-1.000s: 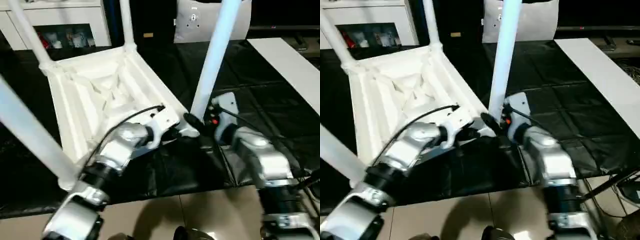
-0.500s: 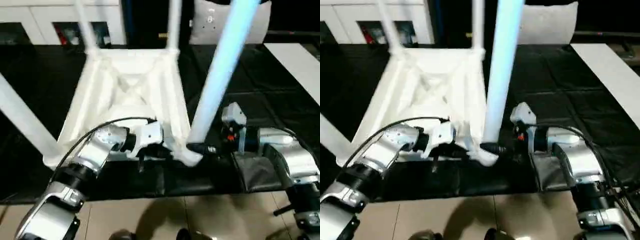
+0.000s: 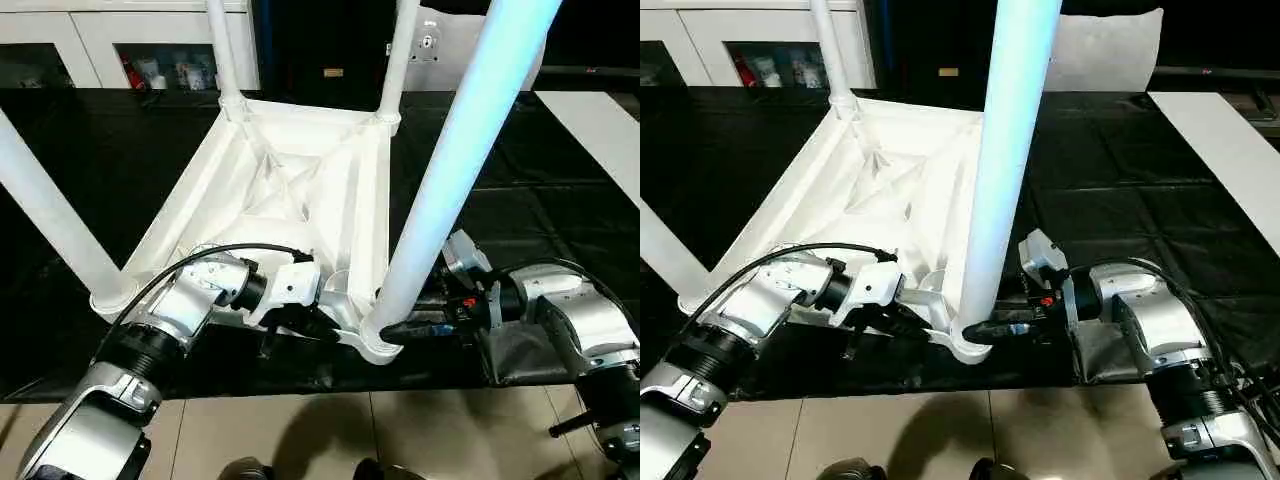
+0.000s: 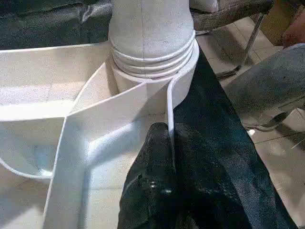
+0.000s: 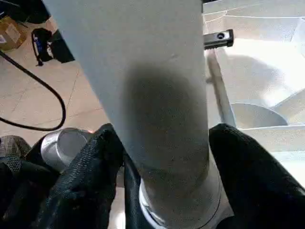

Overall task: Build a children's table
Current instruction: Rotate leg to tighten

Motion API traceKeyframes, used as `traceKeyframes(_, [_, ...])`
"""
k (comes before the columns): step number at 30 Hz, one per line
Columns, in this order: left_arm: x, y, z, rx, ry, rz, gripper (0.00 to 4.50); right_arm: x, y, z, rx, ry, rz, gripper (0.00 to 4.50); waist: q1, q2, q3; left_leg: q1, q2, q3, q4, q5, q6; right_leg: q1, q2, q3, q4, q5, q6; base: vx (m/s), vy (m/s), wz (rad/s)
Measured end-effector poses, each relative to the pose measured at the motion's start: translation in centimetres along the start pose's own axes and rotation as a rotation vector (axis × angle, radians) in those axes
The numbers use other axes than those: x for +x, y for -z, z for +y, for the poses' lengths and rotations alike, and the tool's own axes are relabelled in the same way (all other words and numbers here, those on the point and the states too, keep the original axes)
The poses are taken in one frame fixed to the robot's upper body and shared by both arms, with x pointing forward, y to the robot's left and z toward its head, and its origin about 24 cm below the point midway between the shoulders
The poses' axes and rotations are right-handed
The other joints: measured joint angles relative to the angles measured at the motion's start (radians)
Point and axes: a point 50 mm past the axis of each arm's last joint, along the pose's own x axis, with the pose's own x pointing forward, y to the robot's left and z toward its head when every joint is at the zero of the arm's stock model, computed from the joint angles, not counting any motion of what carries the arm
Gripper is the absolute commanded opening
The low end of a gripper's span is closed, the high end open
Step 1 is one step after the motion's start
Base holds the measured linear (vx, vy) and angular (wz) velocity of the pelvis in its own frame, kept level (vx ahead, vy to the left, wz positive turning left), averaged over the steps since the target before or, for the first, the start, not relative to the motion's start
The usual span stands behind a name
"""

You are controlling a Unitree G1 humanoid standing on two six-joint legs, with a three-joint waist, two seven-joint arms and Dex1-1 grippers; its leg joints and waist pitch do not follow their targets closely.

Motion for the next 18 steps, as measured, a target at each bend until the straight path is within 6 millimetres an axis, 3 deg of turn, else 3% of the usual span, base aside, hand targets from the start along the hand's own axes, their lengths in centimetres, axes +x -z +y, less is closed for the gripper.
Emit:
traceKeyframes(7, [0.0,-0.01,-0.06,0.006,0.01,-0.004,0.0,0.0,0.14,-0.09,0.003,-0.006,0.002,2.15,0.001,0.0,0.0,0.0,0.0,0.0,0.0,0.0,0.0,0.0,0.0,0.0,0.0,0.0,0.0,0.0,0.0,0.0])
traceKeyframes(14, [0.15,-0.08,0.02,-0.017,0.002,-0.023,0.0,0.19,0.07,0.06,0.04,0.006,-0.016,2.01,0.001,0.0,0.0,0.0,0.0,0.0,0.0,0.0,0.0,0.0,0.0,0.0,0.0,0.0,0.0,0.0,0.0,0.0])
traceKeyframes(18, [0.1,-0.22,0.77,-0.102,-0.12,-0.026,0.0,0.47,-0.05,-0.48,0.086,0.162,-0.074,2.01,-0.008,0.0,0.0,0.002,0.0,0.0,0.001,0.001,-0.002,0.001,0.0,0.0,0.001,0.001,-0.002,0.0,0.0,0.0])
